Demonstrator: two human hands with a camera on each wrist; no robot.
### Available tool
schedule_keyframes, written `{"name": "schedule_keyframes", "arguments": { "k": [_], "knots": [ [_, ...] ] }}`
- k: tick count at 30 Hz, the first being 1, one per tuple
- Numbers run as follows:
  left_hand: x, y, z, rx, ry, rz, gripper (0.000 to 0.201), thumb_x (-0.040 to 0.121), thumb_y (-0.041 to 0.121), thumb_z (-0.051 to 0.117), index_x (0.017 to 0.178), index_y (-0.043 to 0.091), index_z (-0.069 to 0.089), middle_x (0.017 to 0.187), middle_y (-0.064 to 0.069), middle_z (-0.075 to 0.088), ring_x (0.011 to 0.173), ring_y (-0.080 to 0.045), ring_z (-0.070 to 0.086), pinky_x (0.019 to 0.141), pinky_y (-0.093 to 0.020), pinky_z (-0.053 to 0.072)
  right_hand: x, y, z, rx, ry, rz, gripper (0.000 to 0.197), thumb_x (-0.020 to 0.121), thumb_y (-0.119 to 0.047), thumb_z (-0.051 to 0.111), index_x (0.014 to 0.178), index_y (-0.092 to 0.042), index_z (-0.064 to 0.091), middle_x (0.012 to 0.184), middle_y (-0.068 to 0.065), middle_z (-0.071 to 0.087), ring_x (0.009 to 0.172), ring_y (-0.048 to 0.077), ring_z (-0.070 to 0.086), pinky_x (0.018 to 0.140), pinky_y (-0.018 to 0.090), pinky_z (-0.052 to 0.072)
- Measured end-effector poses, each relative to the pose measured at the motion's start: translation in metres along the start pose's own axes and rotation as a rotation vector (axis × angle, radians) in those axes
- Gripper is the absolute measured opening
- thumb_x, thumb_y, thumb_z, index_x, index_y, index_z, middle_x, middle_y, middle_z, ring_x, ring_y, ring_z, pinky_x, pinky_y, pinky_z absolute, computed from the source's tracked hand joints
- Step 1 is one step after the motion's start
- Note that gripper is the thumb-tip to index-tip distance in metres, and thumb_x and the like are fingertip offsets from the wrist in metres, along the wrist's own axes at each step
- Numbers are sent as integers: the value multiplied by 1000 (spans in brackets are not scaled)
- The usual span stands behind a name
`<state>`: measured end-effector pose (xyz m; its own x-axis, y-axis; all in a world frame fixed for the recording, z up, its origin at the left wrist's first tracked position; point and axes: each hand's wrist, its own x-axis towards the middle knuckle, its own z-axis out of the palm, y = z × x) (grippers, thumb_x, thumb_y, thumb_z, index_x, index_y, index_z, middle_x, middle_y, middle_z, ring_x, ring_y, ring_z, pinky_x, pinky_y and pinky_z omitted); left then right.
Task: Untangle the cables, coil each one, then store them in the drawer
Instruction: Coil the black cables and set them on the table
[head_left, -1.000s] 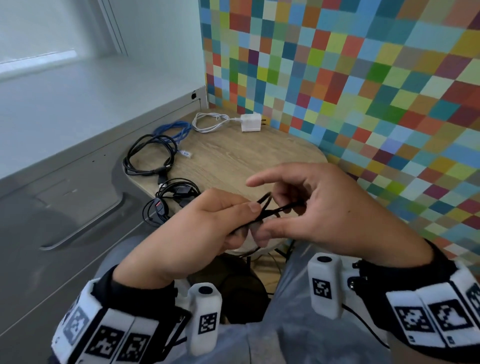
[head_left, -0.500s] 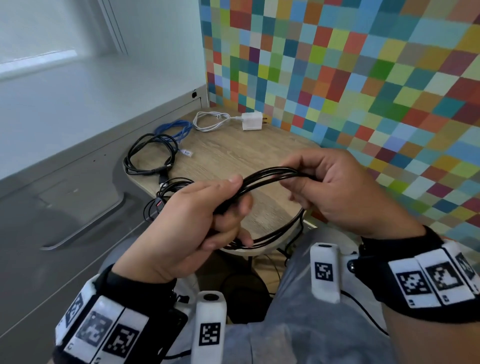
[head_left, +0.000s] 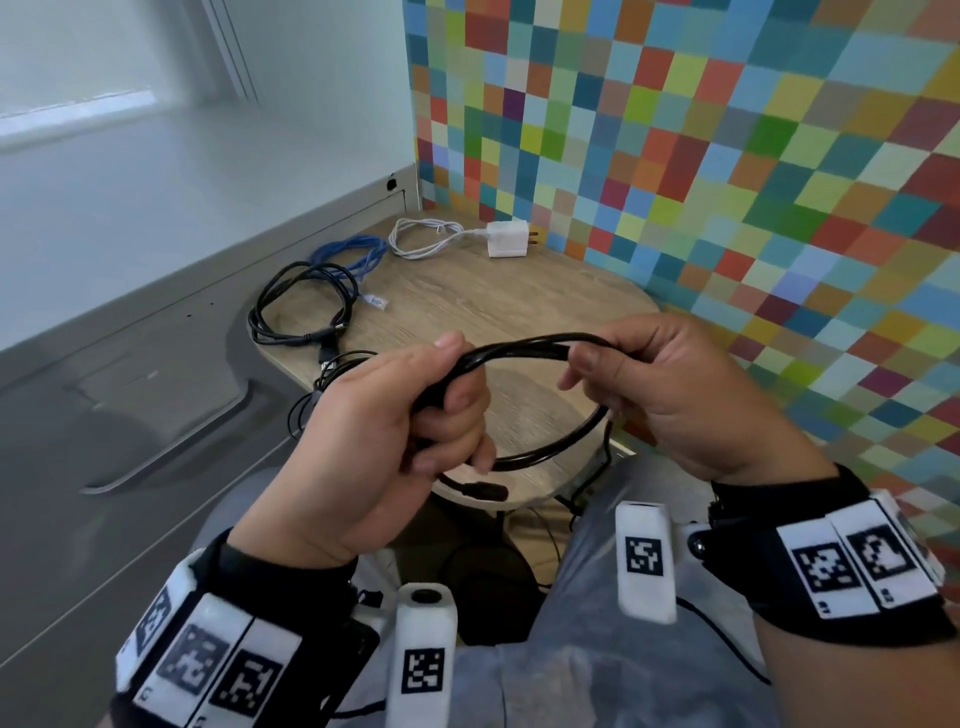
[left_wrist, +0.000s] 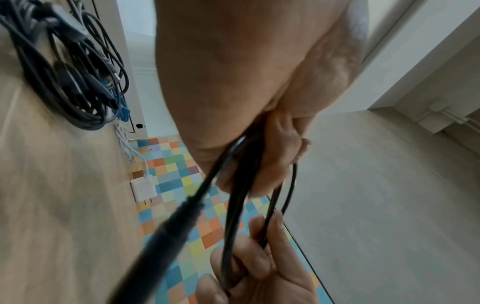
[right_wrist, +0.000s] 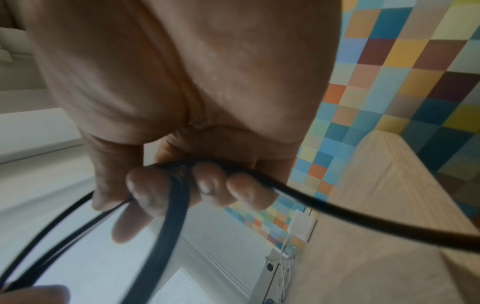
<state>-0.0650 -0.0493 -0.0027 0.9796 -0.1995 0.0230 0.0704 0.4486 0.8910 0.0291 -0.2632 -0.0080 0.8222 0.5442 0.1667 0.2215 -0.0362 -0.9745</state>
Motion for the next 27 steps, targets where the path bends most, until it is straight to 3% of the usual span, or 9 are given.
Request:
{"name": "schedule_keyframes", "arguments": {
  "k": [1,3,7,10,13,17,21,25,27],
  "knots": [
    [0,0,1,-29,23,1,37,97,33,44,63,19,48,54,7,25,43,-10,21,49,-27,36,0,0,1,17,-4,2,20,87,-33,70,82,-18,82,57,0,57,54,29,38,53,35,29],
    [1,2,1,-91,82,13,38,99,36,45,65,21,47,53,9,25,42,-9,15,42,-25,20,2,1,0,85,18,14,14,83,-25,73,90,-20,84,67,8,69,50,35,30,52,42,23],
    [-3,19,-8,-218,241,104,42,105,43,36,67,25,43,55,12,17,44,-9,5,40,-26,7,-1,7,-19,91,193,38,18,73,-20,77,88,-23,85,67,12,71,47,21,38,43,26,33],
    [-10,31,-19,-248,282,198,43,109,45,31,71,28,41,58,9,13,44,-10,4,39,-24,7,-5,13,-40,-31,345,40,21,68,-34,83,85,-22,85,63,6,70,56,25,47,49,28,40],
    [-10,32,-19,-170,349,227,41,109,45,32,74,27,42,58,10,17,46,-9,4,41,-26,7,-8,14,-49,-261,440,16,6,77,-31,84,83,-29,83,69,-11,75,65,7,64,62,18,50],
    [-3,20,-10,178,493,310,42,111,32,35,73,22,49,60,5,30,48,-12,19,44,-30,14,-11,-2,-28,-698,310,67,7,90,-30,79,89,-36,81,78,-23,73,79,-8,67,65,12,46],
    [1,5,-3,631,533,332,38,111,27,40,74,19,46,58,9,43,50,-11,37,46,-28,32,-13,-19,7,-977,41,139,20,97,-24,64,107,-30,81,90,-15,74,75,0,67,66,18,55],
    [2,-6,3,1001,467,330,35,107,35,42,77,21,53,68,1,63,60,-14,61,59,-46,54,-14,-31,34,-997,-59,42,19,97,-25,63,104,-27,81,91,-10,75,80,3,67,73,19,56],
    [2,-10,8,1130,415,346,36,107,38,41,81,17,57,74,1,62,69,-10,60,65,-29,51,-13,-34,45,-973,-98,-30,16,98,-27,65,103,-27,80,87,-10,74,75,5,66,68,24,55]
  ]
}}
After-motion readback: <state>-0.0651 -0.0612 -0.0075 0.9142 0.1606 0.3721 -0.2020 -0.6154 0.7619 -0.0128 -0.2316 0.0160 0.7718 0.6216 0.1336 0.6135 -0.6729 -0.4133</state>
